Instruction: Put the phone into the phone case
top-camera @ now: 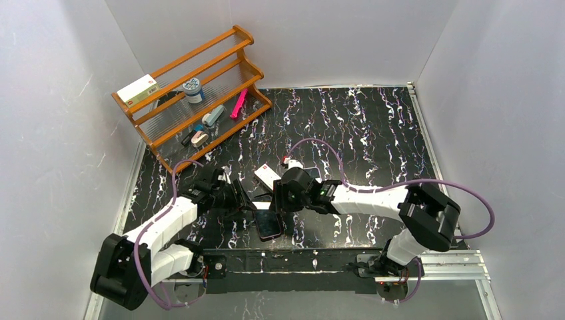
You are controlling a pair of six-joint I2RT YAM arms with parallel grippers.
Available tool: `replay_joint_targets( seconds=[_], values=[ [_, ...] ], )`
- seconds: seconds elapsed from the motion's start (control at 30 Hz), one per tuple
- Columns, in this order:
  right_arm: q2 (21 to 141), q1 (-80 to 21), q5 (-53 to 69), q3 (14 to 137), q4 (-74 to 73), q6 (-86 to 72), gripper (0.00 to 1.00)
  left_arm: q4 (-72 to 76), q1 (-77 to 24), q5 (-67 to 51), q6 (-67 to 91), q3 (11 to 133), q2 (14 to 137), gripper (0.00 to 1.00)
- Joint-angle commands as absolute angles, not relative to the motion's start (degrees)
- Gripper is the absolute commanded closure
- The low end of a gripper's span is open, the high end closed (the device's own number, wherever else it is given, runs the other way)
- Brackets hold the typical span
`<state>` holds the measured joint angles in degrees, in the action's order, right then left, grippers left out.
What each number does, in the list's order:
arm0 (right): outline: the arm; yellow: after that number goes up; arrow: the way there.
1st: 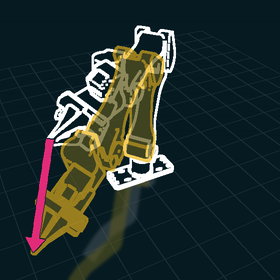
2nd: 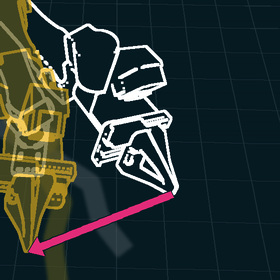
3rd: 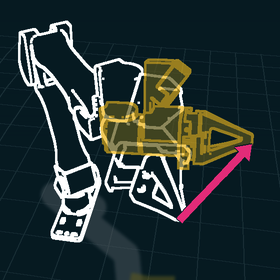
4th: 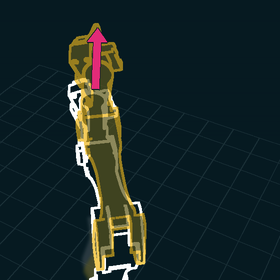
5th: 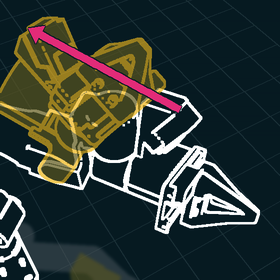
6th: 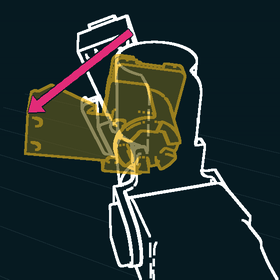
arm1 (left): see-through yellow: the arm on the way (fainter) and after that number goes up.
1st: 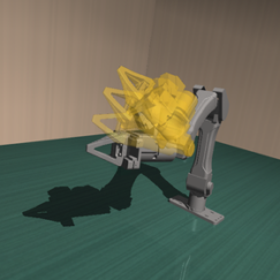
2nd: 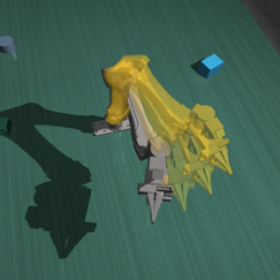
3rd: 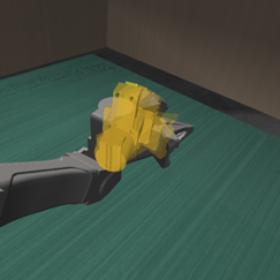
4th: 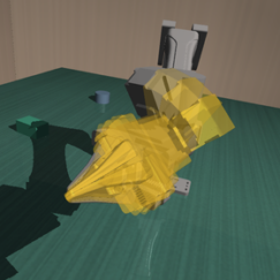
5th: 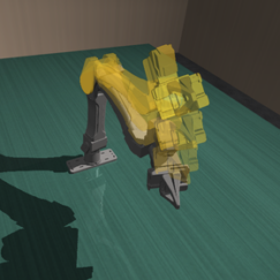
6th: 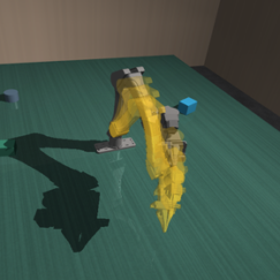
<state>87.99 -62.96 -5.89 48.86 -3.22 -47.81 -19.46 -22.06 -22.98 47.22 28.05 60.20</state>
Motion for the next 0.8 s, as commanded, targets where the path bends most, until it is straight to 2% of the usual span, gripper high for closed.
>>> replay_joint_targets(
  seconds=[0.0,0.17,0.4,0.57,0.77],
  values=[
    [89.4,-61.6,-2.0,47.7,-0.5,-47.4,0.46,-13.3,-22.0,-26.7,50.2,25.8,62.3,0.5],
    [91.1,-60.2,-0.4,47.4,-0.4,-47.4,0.47,-9.8,-22.4,-26.5,51.9,23.3,64.7,0.51],
    [94.6,-59.6,3.1,46.9,2.6,-48.4,0.46,-2.4,-24.0,-26.2,56.3,21.0,67.1,0.62],
    [94.8,-58.9,5.4,45.3,6.4,-48.5,0.46,-2.4,-25.5,-26.1,56.3,22.1,68.3,0.73],
    [94.9,-58.3,10.4,43.6,12.8,-50.2,0.47,-2.0,-27.9,-24.2,57.6,22.4,68.8,0.91]
  ],
)
